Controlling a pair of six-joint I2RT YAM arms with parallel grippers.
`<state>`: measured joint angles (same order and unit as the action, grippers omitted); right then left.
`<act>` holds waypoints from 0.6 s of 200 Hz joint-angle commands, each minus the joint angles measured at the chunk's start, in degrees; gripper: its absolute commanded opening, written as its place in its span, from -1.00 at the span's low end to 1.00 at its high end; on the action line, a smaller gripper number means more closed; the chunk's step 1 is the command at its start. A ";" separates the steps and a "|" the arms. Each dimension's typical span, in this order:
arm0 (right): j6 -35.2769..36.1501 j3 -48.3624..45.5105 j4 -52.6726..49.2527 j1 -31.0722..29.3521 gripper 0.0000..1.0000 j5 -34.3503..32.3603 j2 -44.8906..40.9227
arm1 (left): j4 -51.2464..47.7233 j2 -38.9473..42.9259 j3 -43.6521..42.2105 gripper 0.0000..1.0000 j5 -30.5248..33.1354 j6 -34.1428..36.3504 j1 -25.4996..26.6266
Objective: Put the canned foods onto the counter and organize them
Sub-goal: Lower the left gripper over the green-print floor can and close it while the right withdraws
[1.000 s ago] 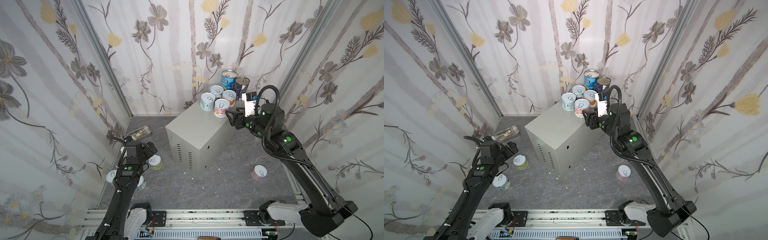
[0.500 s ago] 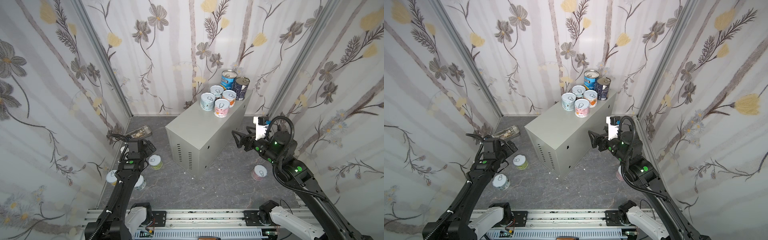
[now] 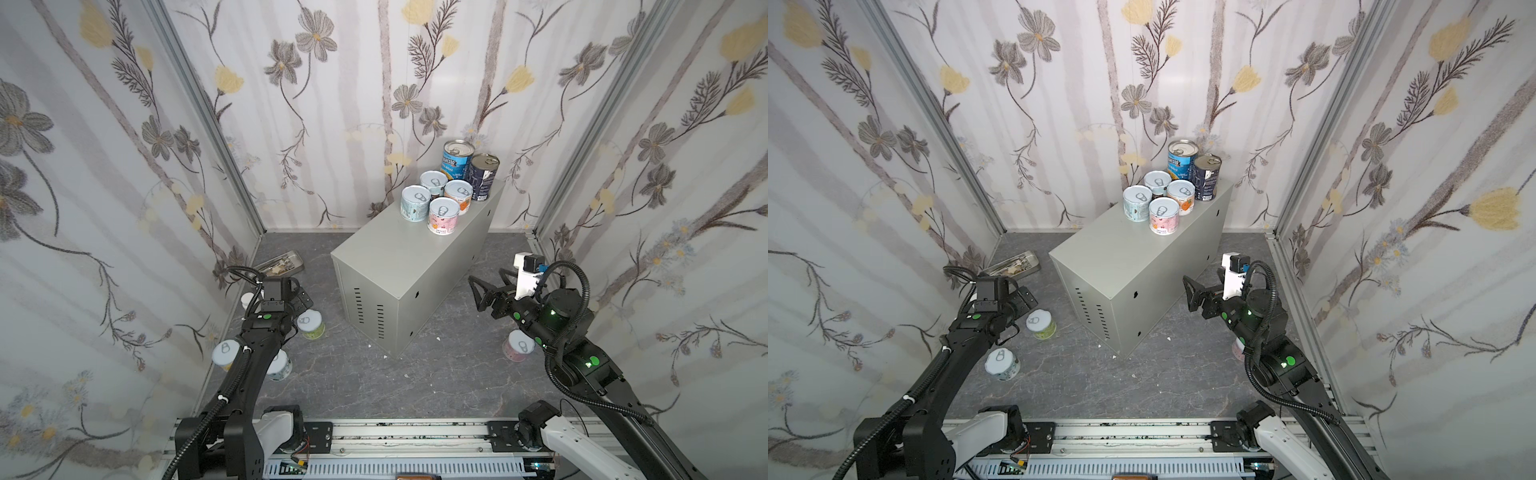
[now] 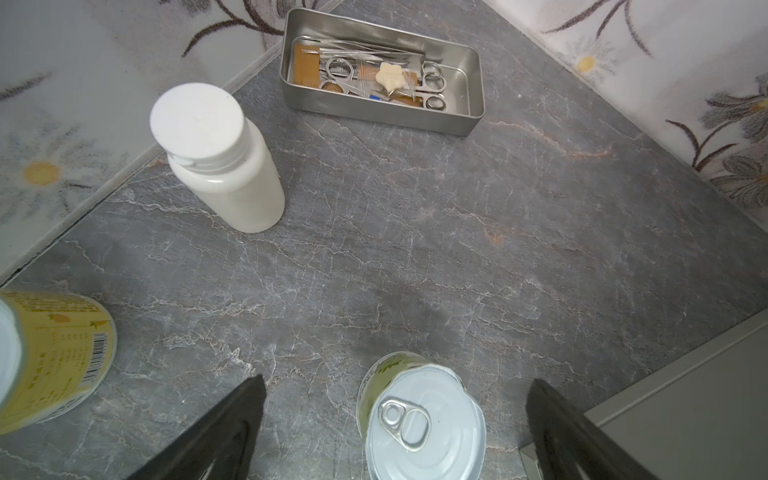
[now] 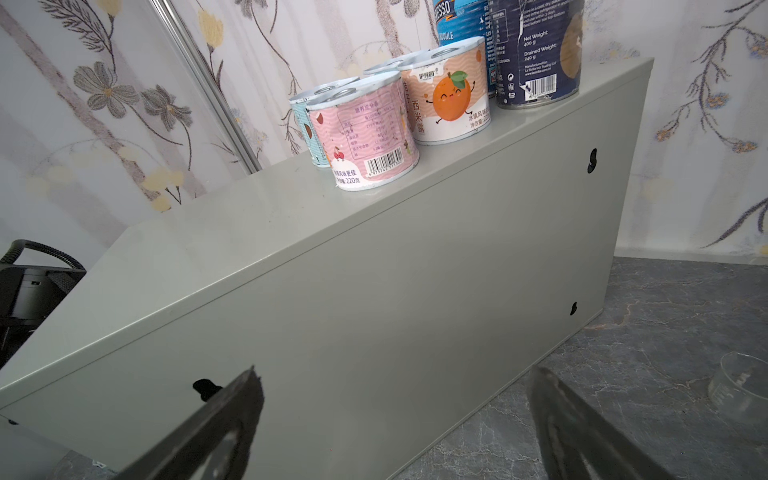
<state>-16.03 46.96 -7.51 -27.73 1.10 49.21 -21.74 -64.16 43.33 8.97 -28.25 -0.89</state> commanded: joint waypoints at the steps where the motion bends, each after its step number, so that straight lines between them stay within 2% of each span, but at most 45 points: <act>1: -0.58 -0.55 3.90 0.14 0.99 -0.77 0.00 | -0.41 -0.59 -0.71 1.00 0.29 0.38 0.01; 46: -0.94 -1.30 4.65 0.39 0.99 -0.40 0.06 | -0.07 -4.52 -0.63 1.00 -0.71 0.34 1.72; 120: -0.99 -2.29 4.69 0.50 0.99 -1.59 -2.36 | 2.37 -12.83 0.57 1.00 3.19 -1.88 8.63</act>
<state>-16.45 45.04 -4.97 -27.24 0.34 46.92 -21.10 -75.00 43.48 10.04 -28.56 6.55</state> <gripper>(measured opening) 0.996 0.997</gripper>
